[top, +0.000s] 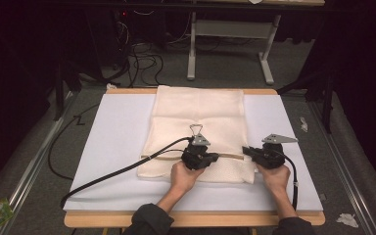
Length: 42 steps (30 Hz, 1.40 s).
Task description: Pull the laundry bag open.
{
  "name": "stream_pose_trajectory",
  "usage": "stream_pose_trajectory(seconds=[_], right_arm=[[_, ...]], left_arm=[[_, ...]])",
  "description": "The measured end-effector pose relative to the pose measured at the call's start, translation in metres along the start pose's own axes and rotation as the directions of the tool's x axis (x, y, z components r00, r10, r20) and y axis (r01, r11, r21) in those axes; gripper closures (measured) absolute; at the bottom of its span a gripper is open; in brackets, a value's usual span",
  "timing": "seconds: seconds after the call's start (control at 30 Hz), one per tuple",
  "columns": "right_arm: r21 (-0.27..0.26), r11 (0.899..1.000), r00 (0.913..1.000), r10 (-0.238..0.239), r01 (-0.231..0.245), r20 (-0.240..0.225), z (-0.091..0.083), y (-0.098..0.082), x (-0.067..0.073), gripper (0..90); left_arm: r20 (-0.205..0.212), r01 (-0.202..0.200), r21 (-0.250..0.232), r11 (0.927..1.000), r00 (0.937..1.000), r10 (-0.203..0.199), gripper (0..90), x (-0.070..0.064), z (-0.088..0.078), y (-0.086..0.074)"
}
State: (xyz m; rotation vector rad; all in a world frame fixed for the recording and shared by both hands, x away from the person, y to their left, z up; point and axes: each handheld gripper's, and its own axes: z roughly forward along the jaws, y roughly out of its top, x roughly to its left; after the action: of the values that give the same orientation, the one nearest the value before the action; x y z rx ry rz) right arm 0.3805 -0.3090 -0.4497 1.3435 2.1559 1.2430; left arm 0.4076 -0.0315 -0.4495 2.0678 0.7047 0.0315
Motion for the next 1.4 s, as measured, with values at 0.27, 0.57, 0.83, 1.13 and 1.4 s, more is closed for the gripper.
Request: stream_pose_trajectory(seconds=[0.27, 0.57, 0.83, 1.13, 1.4], right_arm=[[-0.003, 1.0, 1.0, 0.004, -0.004, 0.0, 0.0, 0.001, 0.0, 87.6], [-0.009, 1.0, 1.0, 0.003, -0.003, -0.004, 0.0, 0.003, 0.0, 87.6], [-0.015, 1.0, 1.0, -0.004, 0.004, 0.0, -0.001, 0.007, -0.001, 87.6], [-0.012, 1.0, 0.9998, -0.013, 0.013, 0.014, 0.001, 0.009, 0.0, 87.6], [-0.024, 0.999, 0.9995, -0.023, 0.023, 0.021, 0.001, 0.012, 0.002, 87.5]], left_arm=[[-0.001, 0.006, -0.014, 0.9999, 1.0, -0.006, 86.9, 0.003, -0.007, -0.001], [-0.008, 0.002, -0.016, 0.9999, 1.0, -0.002, 86.9, 0.004, -0.011, -0.001], [-0.012, 0.014, -0.029, 0.9995, 0.9998, -0.015, 86.9, 0.008, -0.016, -0.002], [-0.011, 0.038, -0.061, 0.9974, 0.9992, -0.038, 86.9, 0.013, -0.021, -0.007], [-0.024, 0.039, -0.076, 0.9963, 0.9989, -0.041, 86.9, 0.015, -0.026, -0.007]])
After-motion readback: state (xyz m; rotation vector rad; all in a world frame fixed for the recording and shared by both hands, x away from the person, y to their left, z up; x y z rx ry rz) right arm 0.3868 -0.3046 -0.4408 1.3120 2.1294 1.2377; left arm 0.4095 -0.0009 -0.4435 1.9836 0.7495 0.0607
